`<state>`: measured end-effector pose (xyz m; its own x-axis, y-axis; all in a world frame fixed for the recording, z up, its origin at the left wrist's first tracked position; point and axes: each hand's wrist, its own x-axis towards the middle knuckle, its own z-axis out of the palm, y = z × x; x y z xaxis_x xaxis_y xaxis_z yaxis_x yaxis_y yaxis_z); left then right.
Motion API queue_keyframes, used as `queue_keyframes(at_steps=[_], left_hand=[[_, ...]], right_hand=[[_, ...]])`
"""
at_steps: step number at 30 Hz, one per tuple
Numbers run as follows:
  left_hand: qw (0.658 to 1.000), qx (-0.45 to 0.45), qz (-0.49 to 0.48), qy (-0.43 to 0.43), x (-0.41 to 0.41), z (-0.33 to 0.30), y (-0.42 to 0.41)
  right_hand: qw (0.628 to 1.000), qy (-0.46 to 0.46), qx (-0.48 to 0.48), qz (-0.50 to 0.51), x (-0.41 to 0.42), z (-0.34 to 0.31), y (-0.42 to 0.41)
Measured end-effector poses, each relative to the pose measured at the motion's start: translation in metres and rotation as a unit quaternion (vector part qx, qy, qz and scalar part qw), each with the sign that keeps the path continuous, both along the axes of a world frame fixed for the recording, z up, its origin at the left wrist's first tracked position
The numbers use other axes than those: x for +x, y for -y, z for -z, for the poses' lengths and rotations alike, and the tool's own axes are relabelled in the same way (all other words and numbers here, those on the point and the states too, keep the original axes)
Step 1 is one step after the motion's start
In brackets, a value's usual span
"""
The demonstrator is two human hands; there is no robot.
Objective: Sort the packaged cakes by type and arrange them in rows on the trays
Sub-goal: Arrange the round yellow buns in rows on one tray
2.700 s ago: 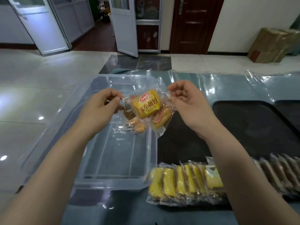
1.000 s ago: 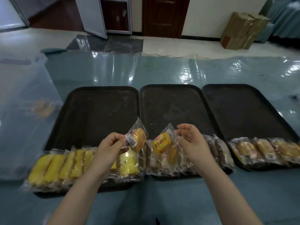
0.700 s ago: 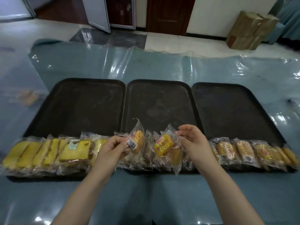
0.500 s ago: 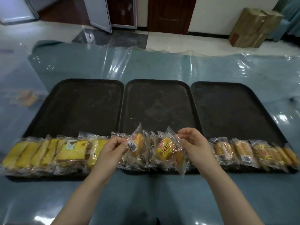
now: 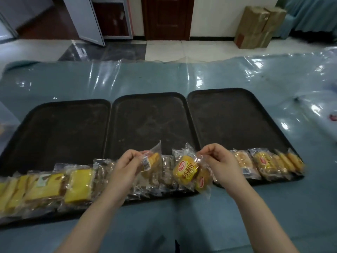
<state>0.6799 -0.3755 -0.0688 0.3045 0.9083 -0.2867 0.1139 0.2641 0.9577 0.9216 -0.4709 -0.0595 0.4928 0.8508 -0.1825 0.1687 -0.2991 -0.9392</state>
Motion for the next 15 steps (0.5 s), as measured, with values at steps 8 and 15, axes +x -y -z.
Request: queue_keyframes(at_steps=[8,15], left_hand=[[0.999,0.023,-0.026,0.001,0.105,0.006,0.038],[0.997,0.043,-0.057,-0.02,0.197,0.02,0.072]], right_hand=[[0.999,-0.04,0.002,0.018,0.116,0.0,0.046],[0.983,-0.178,0.018,0.039,0.228,0.012,0.071]])
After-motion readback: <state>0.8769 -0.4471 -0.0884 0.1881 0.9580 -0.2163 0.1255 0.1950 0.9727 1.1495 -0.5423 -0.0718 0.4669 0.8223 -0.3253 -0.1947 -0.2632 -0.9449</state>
